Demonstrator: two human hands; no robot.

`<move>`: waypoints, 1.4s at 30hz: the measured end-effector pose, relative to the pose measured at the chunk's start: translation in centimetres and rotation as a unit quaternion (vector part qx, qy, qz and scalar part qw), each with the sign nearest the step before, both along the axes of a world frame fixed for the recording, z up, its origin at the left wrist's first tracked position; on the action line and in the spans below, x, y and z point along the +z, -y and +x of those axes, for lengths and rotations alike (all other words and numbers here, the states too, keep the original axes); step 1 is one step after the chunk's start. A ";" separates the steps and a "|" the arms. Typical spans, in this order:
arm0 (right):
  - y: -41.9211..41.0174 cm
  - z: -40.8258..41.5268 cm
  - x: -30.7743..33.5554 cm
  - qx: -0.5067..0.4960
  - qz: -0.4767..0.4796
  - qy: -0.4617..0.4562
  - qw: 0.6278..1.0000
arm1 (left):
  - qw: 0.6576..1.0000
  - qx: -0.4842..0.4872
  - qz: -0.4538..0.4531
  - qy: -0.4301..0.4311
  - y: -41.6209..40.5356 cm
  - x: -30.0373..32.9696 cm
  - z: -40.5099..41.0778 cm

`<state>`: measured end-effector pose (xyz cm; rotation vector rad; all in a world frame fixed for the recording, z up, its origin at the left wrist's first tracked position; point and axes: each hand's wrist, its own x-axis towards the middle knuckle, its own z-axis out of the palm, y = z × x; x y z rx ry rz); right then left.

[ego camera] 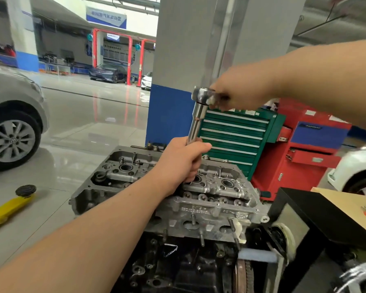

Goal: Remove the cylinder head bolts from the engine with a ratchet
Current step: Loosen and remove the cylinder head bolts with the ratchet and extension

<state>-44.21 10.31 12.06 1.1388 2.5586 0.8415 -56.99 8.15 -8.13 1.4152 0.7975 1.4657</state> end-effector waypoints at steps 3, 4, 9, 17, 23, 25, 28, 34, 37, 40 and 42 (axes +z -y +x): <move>-0.3 -2.1 -1.0 0.062 0.008 -0.072 0.995 | 1.000 -0.001 0.000 0.012 0.1 0.0 -0.2; -0.1 -2.7 -1.3 0.079 0.003 -0.092 0.993 | 1.000 0.008 0.000 0.019 0.1 0.0 -0.3; 0.5 -2.8 -2.2 0.002 0.094 -0.114 0.989 | 0.993 0.106 0.022 0.038 0.2 -0.3 -0.5; 1.0 -0.8 -2.5 -0.054 0.073 -0.141 0.986 | 0.996 0.088 0.000 0.022 -0.3 -0.1 0.0; -0.6 -3.2 -2.6 0.100 0.001 -0.166 0.981 | 0.998 -0.062 -0.017 -0.016 0.2 0.3 -1.1; -0.7 -4.3 -3.1 0.097 0.015 -0.186 0.978 | 0.998 -0.054 -0.021 -0.006 0.2 0.4 -1.3; -0.7 -3.3 -3.4 -0.002 0.084 -0.199 0.976 | 1.000 0.001 -0.018 -0.005 0.1 0.1 -1.7; 0.3 -1.9 -2.9 -0.088 0.117 -0.137 0.980 | 0.982 0.187 0.006 0.004 0.8 0.0 0.0; -0.7 -2.8 -3.0 0.012 0.062 -0.194 0.979 | 0.992 0.120 -0.029 0.025 1.4 0.8 -0.1; -0.7 -2.9 -3.5 0.146 -0.016 -0.196 0.970 | 0.994 0.093 -0.041 -0.031 2.1 1.3 0.3; -0.5 -3.6 -3.3 0.122 0.004 -0.199 0.972 | 0.991 0.111 -0.041 -0.054 2.3 2.0 -0.1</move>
